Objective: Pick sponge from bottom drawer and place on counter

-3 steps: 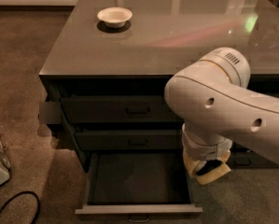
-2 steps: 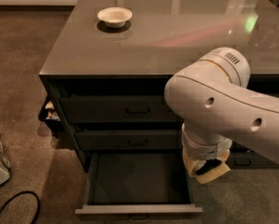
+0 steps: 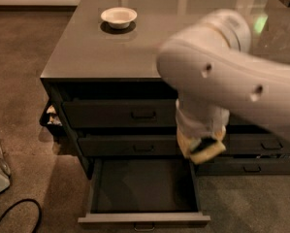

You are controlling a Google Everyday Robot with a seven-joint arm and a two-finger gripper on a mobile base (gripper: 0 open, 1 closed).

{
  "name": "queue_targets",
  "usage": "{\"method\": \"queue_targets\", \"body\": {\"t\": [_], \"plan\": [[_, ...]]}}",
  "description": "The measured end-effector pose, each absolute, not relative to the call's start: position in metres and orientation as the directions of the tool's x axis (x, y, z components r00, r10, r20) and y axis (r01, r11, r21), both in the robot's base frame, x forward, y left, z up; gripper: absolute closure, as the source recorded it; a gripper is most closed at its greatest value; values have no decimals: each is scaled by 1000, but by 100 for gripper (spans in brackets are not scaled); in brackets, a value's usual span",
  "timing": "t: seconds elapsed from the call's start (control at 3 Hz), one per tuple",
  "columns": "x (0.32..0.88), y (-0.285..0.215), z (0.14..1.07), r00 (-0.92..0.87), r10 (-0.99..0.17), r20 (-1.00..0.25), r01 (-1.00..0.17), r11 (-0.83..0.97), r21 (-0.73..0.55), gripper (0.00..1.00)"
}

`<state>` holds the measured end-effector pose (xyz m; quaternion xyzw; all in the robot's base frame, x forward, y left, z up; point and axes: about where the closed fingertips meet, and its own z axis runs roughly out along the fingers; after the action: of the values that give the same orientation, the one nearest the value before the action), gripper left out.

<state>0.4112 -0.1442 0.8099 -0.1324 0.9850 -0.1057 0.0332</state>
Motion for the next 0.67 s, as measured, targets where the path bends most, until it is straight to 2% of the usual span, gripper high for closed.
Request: {"method": "queue_targets", "body": {"t": [0.67], "plan": [[495, -52, 911, -921, -351, -172, -310, 924, -223, 100]]}}
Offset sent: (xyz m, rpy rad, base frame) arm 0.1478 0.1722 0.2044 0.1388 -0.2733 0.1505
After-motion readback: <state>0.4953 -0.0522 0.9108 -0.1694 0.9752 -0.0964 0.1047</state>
